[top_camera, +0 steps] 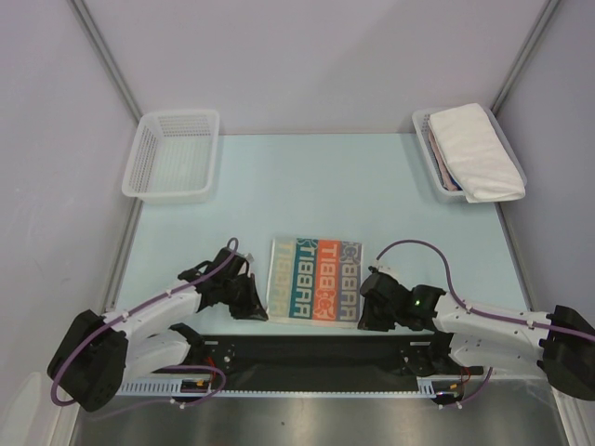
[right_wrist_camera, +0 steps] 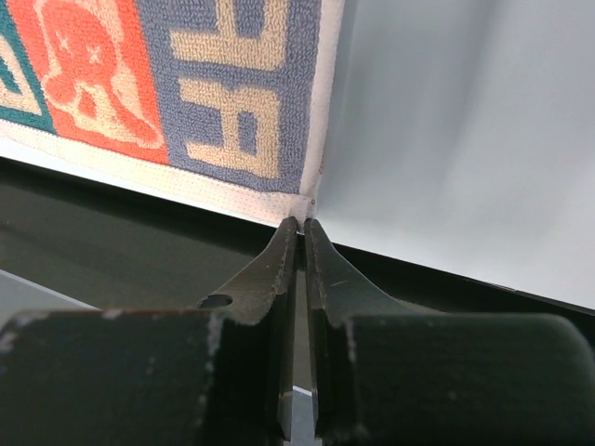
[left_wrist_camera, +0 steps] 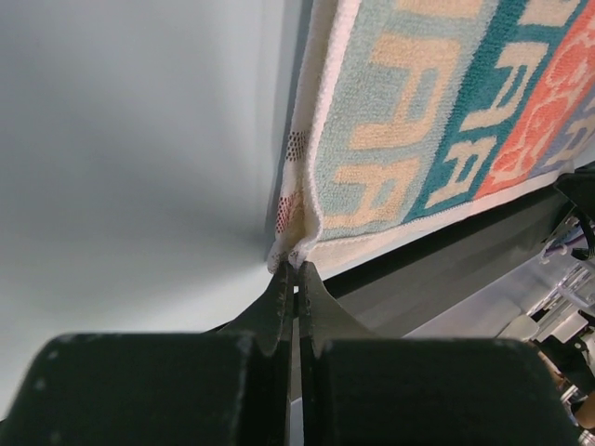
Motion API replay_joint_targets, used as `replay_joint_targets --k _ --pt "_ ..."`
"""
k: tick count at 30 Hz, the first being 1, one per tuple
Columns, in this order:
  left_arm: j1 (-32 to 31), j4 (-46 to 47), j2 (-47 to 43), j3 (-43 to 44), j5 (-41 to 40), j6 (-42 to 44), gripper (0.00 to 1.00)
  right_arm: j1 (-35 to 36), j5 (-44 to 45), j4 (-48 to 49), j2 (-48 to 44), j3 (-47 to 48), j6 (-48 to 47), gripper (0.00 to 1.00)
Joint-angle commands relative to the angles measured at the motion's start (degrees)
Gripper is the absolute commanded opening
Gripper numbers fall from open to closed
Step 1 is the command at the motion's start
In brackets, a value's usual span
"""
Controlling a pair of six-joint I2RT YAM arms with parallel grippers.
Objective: Fold and stack the towels
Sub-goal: Fold the towel
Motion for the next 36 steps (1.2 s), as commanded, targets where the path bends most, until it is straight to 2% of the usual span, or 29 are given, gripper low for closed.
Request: replay_joint_targets --k 1,3,7,8,13,17,23,27,29,32,33,35,36 --pt "-0.4 0.0 1.0 0.4 0.8 0.4 0.02 0.4 0.4 -0.3 -0.4 -0.7 0.7 0.09" --pt "-0.4 -1.0 1.1 0.9 0.3 0.7 0.09 0.3 0.6 -0.4 -0.8 -0.7 0.8 0.11" --pt "-0.4 -2.4 0.8 2.0 0.1 1.5 0.13 0.5 0.7 -1.1 -1.9 -0.7 0.9 0.19" --pt "-0.4 -2.4 0.9 2.0 0.3 1.5 0.18 0.4 0.9 -1.1 -2.0 -0.6 0.9 0.21" --pt "-0.4 -2.9 2.0 2.9 1.3 1.9 0.2 0.5 1.3 -2.4 -2.6 0.5 0.5 0.26" --pt "-0.4 -5.2 1.6 4.5 1.2 3.2 0.32 0.4 1.8 -5.0 -4.0 1.6 0.5 0.3" --pt "-0.2 -12.6 0.0 11.4 -1.8 6.6 0.36 0.2 4.7 -11.0 -7.6 7.8 -0.2 0.46" --pt "0.4 -19.2 -0.7 19.5 -6.0 10.5 0.37 -3.4 7.7 -13.4 -7.6 14.4 -4.4 0.46" --pt "1.1 -18.4 0.6 24.1 -5.1 11.8 0.36 -8.7 6.0 -8.6 -6.1 15.8 -8.8 0.42" --pt "1.8 -11.7 4.7 30.3 -1.0 11.7 0.35 -15.6 -2.4 3.0 0.3 17.6 -12.9 0.31" --pt "1.7 -7.0 8.4 31.5 0.9 10.9 0.35 -19.2 -7.1 6.4 3.0 18.4 -14.6 0.28" --pt "1.8 -0.4 12.2 32.8 3.1 9.7 0.36 -20.8 -9.6 15.2 10.8 19.8 -15.7 0.21" --pt "1.8 6.3 16.4 32.8 5.2 8.2 0.35 -21.5 -11.2 17.9 13.5 20.6 -16.5 0.17"
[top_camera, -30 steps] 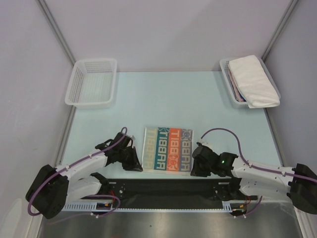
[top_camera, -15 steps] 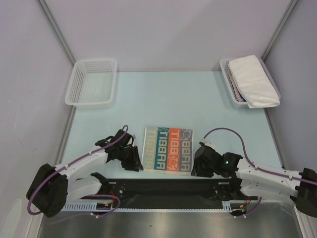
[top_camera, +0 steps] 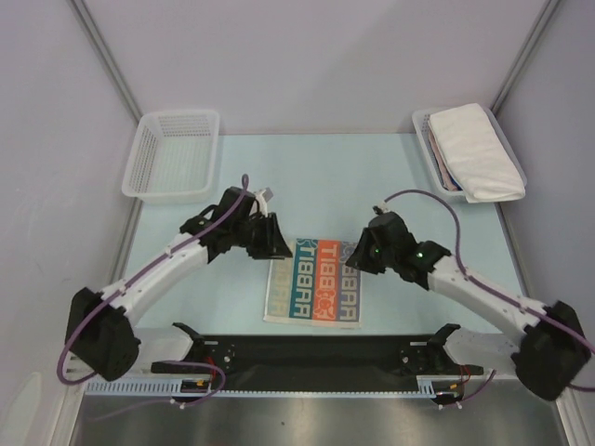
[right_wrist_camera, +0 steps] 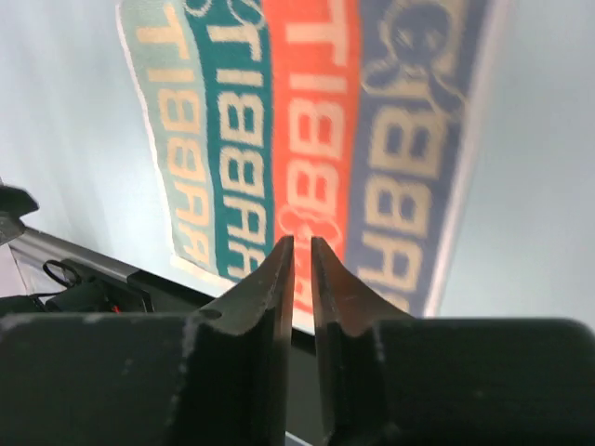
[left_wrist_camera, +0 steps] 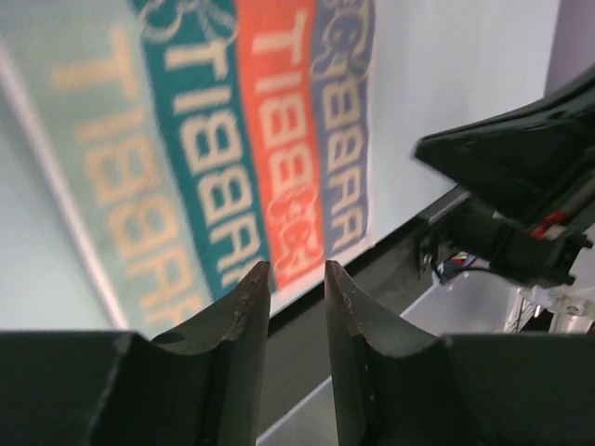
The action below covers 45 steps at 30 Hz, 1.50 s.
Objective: Fold and stack the towels
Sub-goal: Fold the towel
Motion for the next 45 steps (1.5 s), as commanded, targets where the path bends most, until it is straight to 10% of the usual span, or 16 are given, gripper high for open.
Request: replay_joint_targets --k 1,9,20,45 --pt "0.2 16.9 9.7 1.5 6.9 -2.2 0.34 -2.4 -8.2 18.1 9.7 4.4 -5.3 0.11" --pt "1.0 34.8 28.7 5.3 10.9 -4.9 0.34 -3.7 -13.8 36.5 32.1 10.3 -3.9 0.02" --pt "1.8 36.1 37.0 7.0 7.6 -5.8 0.32 -5.2 -17.5 51.4 46.0 9.3 3.0 0.0" --pt "3.6 36.3 39.6 2.9 5.4 -7.2 0.31 -20.2 -23.0 63.9 42.8 -8.2 -1.0 0.02"
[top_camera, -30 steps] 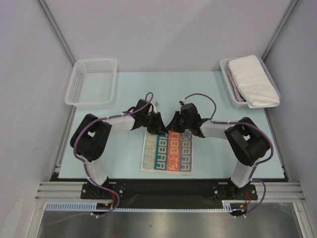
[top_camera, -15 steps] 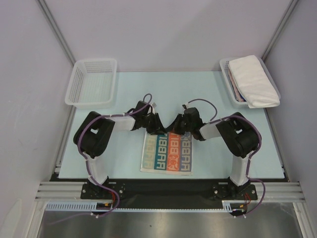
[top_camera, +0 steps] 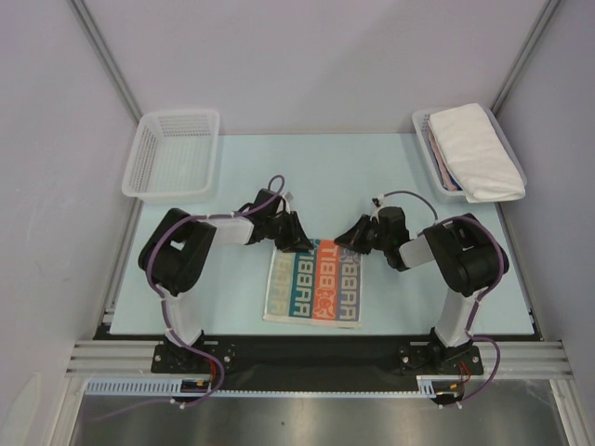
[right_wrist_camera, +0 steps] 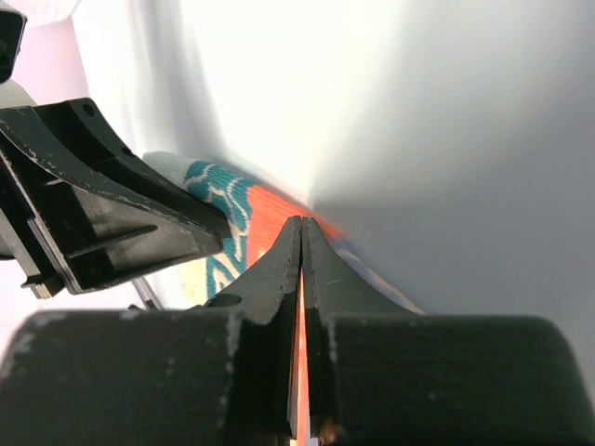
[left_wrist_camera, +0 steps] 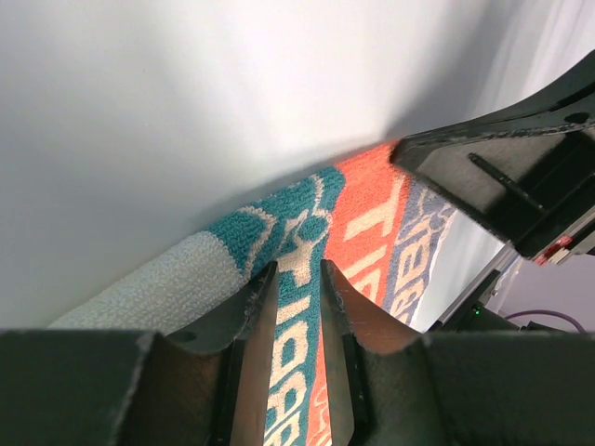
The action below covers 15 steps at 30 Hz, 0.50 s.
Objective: Fold and stack the towels
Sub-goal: Fold the towel
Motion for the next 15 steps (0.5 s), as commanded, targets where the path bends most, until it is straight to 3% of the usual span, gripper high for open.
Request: replay_joint_targets --k 1,15 --pt "0.8 0.7 1.2 0.1 -1.6 0.3 0.31 -2.4 1.1 -2.5 -2.8 -2.1 -4.9 0.02" --pt "0.8 3.5 -2.1 5.1 4.7 2.1 0.32 -3.6 3.1 -17.3 -15.1 0.0 -12.3 0.06"
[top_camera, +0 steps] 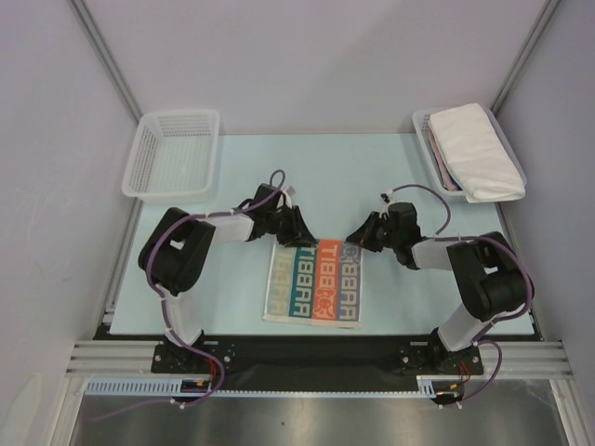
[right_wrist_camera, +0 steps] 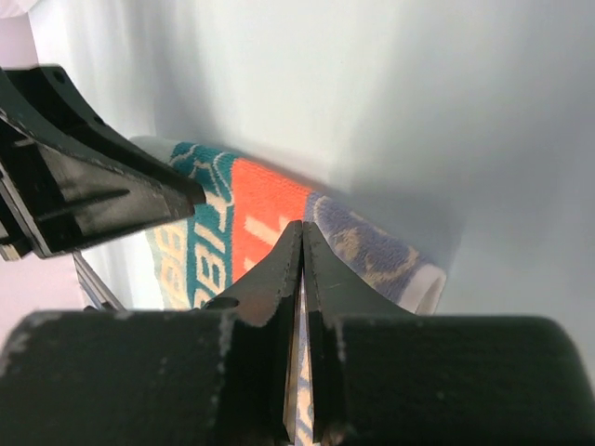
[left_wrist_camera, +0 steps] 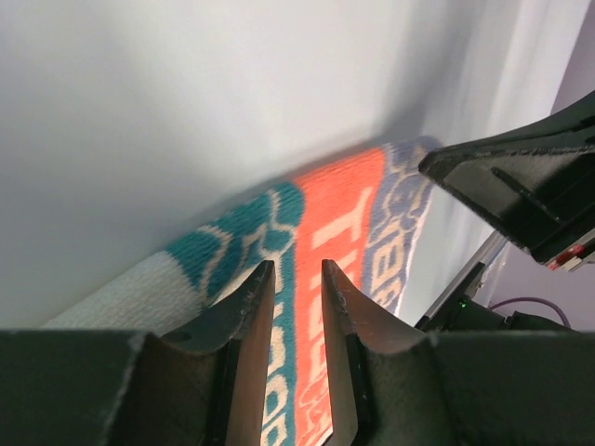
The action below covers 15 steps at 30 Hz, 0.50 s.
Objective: Fold and stack the towels
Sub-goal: Fold the towel
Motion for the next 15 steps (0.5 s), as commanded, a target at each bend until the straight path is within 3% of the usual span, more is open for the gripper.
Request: replay_joint_targets --k 1,9,15 --pt "0.5 1.4 -2.4 4.8 0.7 2.3 0.33 -0.2 2.0 -5.7 -4.7 2.5 -3.5 0.06" --pt "1.1 -5.7 -1.0 7.8 0.0 4.5 0.32 1.7 0.1 -11.8 -8.4 5.4 -2.9 0.08" --pt "1.1 -6.7 -1.4 6.0 0.2 5.8 0.31 1.6 -3.1 -8.6 -5.8 1.9 -0.7 0.07"
